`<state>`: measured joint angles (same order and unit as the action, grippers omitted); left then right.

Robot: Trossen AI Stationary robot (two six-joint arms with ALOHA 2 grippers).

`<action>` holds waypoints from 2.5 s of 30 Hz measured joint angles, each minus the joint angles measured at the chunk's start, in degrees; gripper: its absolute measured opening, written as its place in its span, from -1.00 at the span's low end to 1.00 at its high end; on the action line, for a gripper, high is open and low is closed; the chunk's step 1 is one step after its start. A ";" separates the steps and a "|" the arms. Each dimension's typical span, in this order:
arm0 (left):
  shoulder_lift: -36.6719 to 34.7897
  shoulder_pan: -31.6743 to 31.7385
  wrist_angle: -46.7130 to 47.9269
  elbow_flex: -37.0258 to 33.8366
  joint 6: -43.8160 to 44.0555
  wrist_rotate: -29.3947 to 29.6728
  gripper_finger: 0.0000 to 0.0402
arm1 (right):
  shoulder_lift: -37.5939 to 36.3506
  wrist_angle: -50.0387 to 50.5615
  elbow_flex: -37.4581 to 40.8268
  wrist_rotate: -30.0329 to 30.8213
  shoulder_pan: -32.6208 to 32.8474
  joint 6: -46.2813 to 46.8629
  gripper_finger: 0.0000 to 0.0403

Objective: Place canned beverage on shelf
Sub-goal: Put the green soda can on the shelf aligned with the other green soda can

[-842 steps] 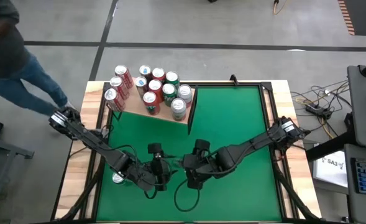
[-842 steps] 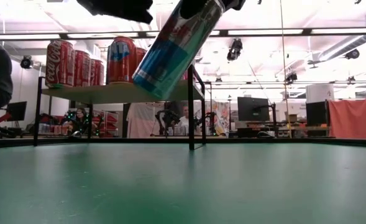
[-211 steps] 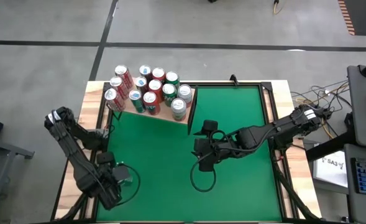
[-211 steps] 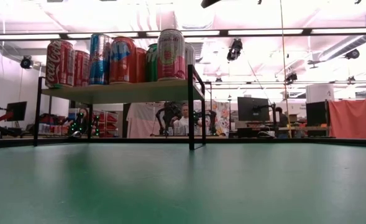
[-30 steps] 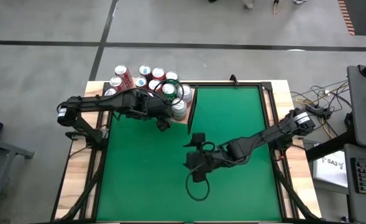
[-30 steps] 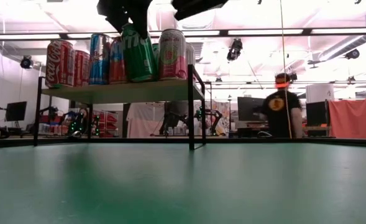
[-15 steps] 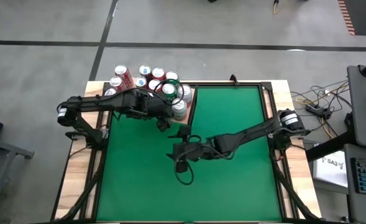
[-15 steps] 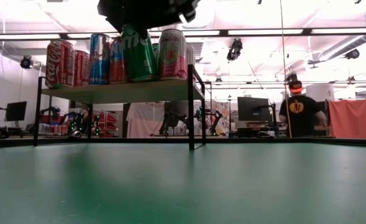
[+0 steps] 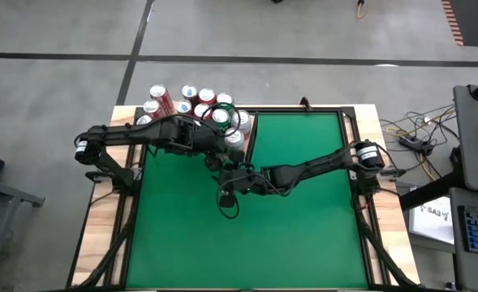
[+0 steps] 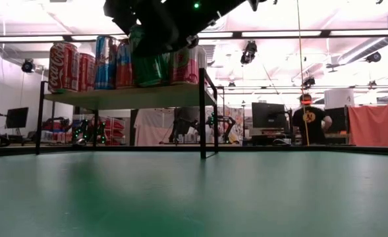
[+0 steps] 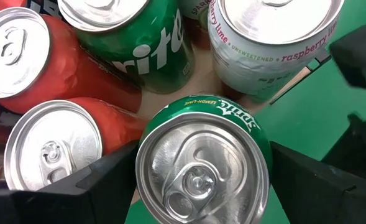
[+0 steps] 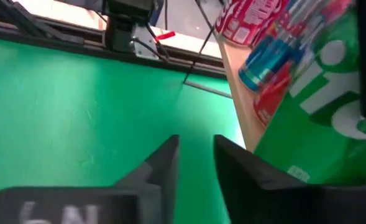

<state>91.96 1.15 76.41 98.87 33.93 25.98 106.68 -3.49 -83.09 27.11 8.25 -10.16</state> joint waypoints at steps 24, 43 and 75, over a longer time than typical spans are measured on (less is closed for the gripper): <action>-0.28 0.20 -0.55 0.10 -0.43 -2.99 0.54 | 0.12 -4.30 0.00 1.49 -3.10 -9.75 -0.94; -0.28 0.20 -0.75 0.11 -0.48 -2.93 0.57 | 0.14 -4.48 0.00 1.45 -3.15 -8.84 -0.94; -10.00 -1.04 -2.06 0.02 -4.23 -0.77 0.73 | 0.14 -6.53 -0.02 2.24 -3.41 -6.76 -0.94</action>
<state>81.96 0.10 74.35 98.89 29.70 25.20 106.83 -10.02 -83.11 29.35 4.84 -16.93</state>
